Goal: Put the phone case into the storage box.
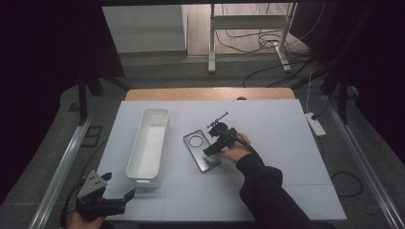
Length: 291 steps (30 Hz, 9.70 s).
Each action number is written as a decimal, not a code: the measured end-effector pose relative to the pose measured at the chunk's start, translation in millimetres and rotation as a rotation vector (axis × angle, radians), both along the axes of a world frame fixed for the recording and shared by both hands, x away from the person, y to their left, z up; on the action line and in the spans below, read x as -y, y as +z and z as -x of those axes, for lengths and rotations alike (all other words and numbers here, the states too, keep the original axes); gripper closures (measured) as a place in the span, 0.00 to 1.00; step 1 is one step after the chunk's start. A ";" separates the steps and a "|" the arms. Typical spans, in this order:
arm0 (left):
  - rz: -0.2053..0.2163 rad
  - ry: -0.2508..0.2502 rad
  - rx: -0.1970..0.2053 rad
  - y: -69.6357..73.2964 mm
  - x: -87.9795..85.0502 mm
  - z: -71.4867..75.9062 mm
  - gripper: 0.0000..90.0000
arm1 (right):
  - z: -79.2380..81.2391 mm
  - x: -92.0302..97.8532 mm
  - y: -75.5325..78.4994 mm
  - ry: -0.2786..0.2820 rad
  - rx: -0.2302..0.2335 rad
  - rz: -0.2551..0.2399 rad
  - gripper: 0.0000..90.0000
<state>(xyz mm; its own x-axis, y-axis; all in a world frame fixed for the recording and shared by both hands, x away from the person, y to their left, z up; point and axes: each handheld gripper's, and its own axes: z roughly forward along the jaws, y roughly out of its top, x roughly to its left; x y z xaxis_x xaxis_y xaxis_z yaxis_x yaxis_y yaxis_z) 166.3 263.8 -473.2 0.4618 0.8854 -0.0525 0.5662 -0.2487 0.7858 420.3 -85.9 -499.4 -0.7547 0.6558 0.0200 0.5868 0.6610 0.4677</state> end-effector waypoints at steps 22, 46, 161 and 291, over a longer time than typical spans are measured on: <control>-0.002 -0.001 -0.001 0.0 0.3 0.0 0.03 | 1.8 6.7 -10.6 0.000 -0.005 0.018 0.46; -0.007 0.002 -0.003 0.0 0.9 -0.3 0.03 | 7.0 6.8 -7.6 -0.011 -0.068 -0.033 0.98; 0.145 -0.321 -0.006 41.3 128.7 -138.8 0.00 | 60.2 87.5 79.4 -0.075 0.175 -0.327 0.99; 0.221 -0.630 -0.165 38.6 152.1 -160.8 0.88 | 74.6 64.0 77.5 0.264 0.064 -0.487 0.86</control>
<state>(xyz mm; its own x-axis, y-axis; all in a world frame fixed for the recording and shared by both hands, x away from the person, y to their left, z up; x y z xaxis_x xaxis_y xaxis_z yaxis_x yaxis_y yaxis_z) 327.1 111.7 -434.6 0.8555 0.4111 -0.3149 0.4828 -0.4133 0.7721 345.7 -149.9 -421.9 -0.9017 0.3708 0.2223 0.3910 0.4799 0.7854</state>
